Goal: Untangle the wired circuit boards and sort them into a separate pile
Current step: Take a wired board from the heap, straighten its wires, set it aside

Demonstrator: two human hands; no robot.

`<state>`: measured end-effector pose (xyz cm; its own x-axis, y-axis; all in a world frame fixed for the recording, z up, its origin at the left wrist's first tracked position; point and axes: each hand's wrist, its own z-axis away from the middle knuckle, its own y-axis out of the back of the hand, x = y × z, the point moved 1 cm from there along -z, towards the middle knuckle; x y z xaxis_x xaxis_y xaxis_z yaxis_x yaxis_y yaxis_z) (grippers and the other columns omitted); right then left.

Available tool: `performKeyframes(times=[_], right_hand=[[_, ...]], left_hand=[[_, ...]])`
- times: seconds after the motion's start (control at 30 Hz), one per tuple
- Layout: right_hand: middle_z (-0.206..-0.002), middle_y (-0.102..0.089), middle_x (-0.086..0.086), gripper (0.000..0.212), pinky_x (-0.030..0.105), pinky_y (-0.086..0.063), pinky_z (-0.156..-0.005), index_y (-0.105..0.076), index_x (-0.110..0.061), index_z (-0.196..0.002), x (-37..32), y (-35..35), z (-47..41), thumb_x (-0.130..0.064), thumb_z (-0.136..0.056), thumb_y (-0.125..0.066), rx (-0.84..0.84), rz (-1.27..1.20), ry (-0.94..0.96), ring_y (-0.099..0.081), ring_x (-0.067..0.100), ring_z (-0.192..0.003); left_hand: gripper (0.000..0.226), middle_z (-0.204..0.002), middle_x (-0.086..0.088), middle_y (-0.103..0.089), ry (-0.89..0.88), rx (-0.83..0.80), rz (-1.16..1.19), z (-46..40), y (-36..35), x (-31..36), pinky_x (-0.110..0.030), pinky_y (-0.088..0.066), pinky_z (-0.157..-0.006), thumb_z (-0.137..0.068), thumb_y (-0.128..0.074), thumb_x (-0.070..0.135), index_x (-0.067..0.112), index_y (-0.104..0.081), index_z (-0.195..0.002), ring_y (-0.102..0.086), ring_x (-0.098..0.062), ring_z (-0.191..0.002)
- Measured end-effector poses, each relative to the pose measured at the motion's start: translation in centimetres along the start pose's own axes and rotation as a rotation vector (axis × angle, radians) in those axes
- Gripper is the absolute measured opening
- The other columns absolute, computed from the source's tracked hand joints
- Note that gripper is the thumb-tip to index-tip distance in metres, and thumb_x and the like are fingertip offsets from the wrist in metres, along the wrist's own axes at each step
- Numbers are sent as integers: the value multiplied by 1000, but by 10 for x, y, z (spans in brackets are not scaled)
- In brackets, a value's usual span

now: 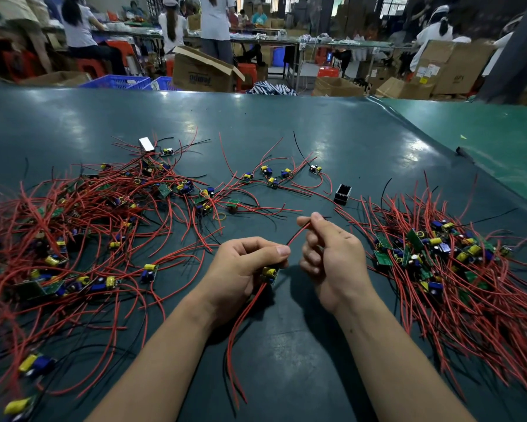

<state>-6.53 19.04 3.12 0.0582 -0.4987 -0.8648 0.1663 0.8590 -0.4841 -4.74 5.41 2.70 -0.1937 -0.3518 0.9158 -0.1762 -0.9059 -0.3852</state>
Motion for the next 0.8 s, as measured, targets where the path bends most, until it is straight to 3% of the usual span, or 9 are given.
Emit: performKeyframes(times=[0.3,0.43,0.57,0.8], right_hand=[[-56,-54,-5,29,16,-25,-35,-69,-5,-82,2,1,1,-14,-101,-48,101,214,68,-39,7,-37],[-65,-62,3,22,16,-26,-33,-67,-1,-90,1,0,-1,-7,-99,-48,87,-13,-65,-43,7,-41],[-64,-67,0,20,14,-25,-32,-65,-6,-93,-2,2,-1,-9,-99,-46,35,-156,-140,-45,5,-40],[-87,-76,8,14,16,-31,-36,-69,-9,-96,-2,0,1,-15,-97,-56,-29,100,-56,-54,9,-47]], left_hand=[[9,-61,-7,-62,34,-32,-31,2,0,2,-18,-44,-48,-66,-76,10,7,-68,-63,-55,-12,-50],[7,-59,-7,-63,21,25,-13,1,-2,2,-18,-45,-48,-64,-72,11,9,-70,-58,-55,-12,-48],[6,-60,-7,-63,10,37,-40,1,-2,1,-18,-44,-48,-62,-73,13,10,-71,-57,-54,-12,-50],[10,-61,-10,-60,-39,96,-26,-2,0,-1,-20,-46,-49,-63,-74,15,9,-67,-58,-54,-15,-49]])
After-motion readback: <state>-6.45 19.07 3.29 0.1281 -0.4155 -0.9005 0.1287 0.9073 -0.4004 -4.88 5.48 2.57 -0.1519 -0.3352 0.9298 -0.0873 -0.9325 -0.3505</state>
